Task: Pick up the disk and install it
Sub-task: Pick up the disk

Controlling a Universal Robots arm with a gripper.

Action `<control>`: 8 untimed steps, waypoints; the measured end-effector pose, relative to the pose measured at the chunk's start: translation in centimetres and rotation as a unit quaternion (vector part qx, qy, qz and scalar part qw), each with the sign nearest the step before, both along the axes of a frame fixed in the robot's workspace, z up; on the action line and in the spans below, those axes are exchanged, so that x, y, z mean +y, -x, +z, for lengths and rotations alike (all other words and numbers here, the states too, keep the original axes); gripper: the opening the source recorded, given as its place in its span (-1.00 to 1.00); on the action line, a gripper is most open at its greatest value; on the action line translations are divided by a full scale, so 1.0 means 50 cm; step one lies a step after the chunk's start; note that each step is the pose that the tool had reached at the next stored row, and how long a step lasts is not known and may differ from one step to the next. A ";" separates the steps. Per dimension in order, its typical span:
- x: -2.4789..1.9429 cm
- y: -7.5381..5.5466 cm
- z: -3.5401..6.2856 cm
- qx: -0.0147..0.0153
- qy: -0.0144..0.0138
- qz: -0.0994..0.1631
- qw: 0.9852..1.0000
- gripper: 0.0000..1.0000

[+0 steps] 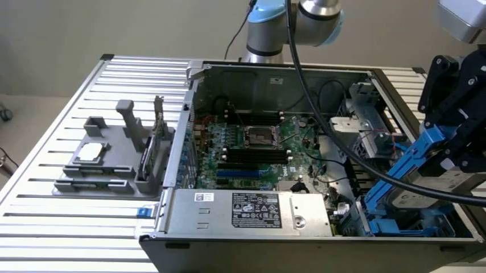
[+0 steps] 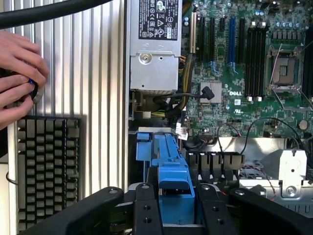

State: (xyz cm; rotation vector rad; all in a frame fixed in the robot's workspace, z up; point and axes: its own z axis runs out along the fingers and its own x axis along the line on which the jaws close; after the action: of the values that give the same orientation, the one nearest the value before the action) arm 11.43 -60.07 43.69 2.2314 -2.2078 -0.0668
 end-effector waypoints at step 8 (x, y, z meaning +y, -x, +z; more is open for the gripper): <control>0.0029 0.000 -0.014 -0.001 0.000 0.003 1.000 -0.35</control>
State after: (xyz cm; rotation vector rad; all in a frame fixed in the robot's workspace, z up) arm 11.43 -59.92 42.97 2.2380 -2.2027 -0.0644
